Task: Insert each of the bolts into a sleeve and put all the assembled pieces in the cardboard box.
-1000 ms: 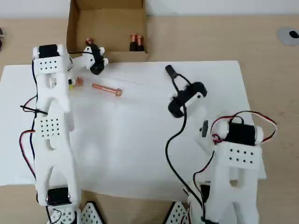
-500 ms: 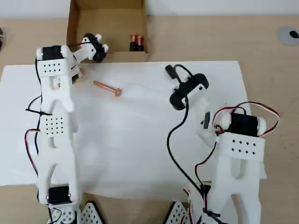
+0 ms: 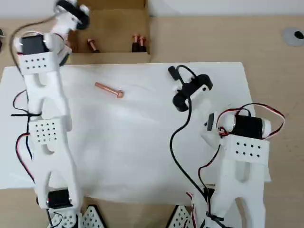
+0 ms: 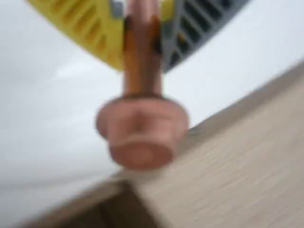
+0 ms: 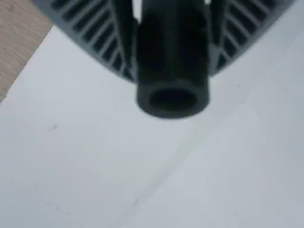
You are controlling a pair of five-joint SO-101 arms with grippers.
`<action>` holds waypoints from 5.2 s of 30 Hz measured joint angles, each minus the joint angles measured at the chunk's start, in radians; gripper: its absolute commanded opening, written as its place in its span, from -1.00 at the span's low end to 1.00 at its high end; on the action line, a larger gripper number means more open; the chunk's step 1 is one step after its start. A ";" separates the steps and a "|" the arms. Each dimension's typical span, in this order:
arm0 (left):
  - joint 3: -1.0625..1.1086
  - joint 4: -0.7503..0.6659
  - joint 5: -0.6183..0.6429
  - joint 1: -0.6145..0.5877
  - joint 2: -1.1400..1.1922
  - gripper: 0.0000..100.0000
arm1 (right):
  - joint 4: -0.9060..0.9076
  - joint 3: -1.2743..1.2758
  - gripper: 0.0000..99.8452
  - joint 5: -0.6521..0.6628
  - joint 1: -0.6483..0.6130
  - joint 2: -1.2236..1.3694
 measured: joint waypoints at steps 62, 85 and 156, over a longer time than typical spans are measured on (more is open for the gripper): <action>2.234 -0.284 1.234 0.362 -2.220 -0.98 | -0.638 0.594 -0.98 -0.520 0.000 -1.062; 2.894 -0.970 1.160 0.411 -2.805 -0.98 | -1.120 1.057 -0.98 -0.534 -0.396 -1.077; 3.257 -1.757 1.048 0.753 -2.806 -0.98 | -1.086 1.057 -0.98 -0.790 -0.755 -1.077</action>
